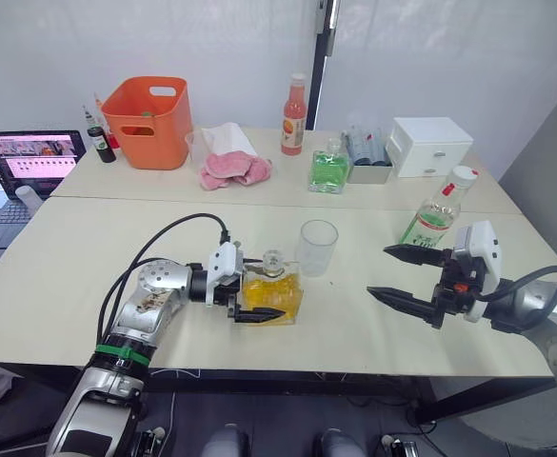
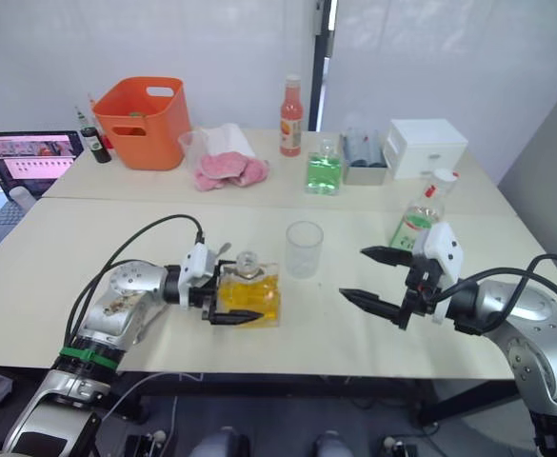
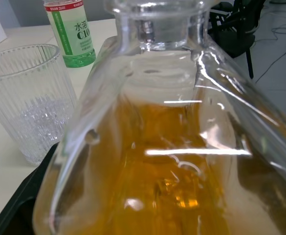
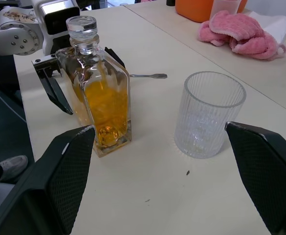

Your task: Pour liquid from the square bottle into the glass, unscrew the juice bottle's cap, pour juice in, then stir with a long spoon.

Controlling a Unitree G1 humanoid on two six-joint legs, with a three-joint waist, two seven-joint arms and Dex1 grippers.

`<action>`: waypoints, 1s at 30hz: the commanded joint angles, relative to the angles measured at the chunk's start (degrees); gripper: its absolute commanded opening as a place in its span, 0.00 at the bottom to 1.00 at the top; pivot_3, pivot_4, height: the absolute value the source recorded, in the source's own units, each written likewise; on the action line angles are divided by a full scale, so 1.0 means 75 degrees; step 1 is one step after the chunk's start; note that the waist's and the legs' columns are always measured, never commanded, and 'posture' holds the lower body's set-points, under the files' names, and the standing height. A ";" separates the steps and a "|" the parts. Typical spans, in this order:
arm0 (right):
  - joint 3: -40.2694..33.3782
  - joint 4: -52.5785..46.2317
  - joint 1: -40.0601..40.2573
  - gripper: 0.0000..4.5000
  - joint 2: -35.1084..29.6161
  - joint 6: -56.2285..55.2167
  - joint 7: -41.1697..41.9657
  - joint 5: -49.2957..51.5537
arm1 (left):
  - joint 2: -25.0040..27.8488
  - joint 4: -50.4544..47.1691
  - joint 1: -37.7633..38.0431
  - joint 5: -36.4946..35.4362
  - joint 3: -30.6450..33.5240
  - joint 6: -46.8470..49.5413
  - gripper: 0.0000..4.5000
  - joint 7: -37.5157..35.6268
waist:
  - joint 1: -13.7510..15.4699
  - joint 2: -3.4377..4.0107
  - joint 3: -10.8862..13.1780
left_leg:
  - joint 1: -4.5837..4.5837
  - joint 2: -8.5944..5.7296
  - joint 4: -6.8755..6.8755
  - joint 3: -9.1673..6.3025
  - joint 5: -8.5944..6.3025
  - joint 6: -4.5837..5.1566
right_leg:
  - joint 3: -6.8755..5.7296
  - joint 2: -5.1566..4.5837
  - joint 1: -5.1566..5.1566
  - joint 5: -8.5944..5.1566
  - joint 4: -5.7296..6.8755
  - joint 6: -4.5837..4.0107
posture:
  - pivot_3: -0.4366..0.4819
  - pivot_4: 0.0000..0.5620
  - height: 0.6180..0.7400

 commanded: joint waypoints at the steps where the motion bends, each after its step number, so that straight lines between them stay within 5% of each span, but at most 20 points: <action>1: -0.0141 -0.0107 -0.0032 1.00 -0.0031 -0.0059 -0.0020 0.0022 | 0.0268 -0.0715 -0.0298 -0.0603 0.0292 0.0962 1.00 -0.0128 | -0.0004 0.0000 0.0000 | -0.0002 0.0001 0.0000 0.0000 0.0000 0.0000 | 0.0000 0.0000 -0.0002 0.0000 0.0001 0.0000 | 0.48 0.27 0.79; 19: -0.0204 -0.0165 0.0080 1.00 -0.0013 -0.0065 -0.0067 0.0037 | 0.0393 -0.1110 -0.0318 -0.0595 0.0151 0.1558 1.00 -0.0075 | 0.0000 0.0001 0.0000 | 0.0001 0.0000 0.0000 0.0000 0.0000 0.0000 | 0.0001 0.0001 0.0001 0.0000 0.0000 0.0000 | 0.48 0.27 0.79; 25: -0.0264 -0.0204 0.0097 1.00 -0.0047 -0.0035 -0.0066 0.0075 | 0.0307 -0.1060 -0.0288 -0.0521 0.0103 0.1445 0.63 -0.0027 | 0.0002 0.0002 0.0000 | 0.0001 -0.0001 0.0000 0.0000 0.0000 0.0000 | 0.0001 0.0001 0.0001 0.0000 -0.0001 0.0000 | 0.48 0.27 0.79; 30: -0.0211 -0.0325 0.0061 1.00 -0.0056 0.0022 -0.0106 0.0110 | 0.0216 -0.1014 -0.0364 -0.0506 0.0138 0.1326 0.63 -0.0018 | 0.0018 0.0001 0.0000 | 0.0000 -0.0002 0.0000 0.0000 0.0000 0.0000 | 0.0001 0.0001 0.0002 0.0000 -0.0001 0.0000 | 0.48 0.27 0.79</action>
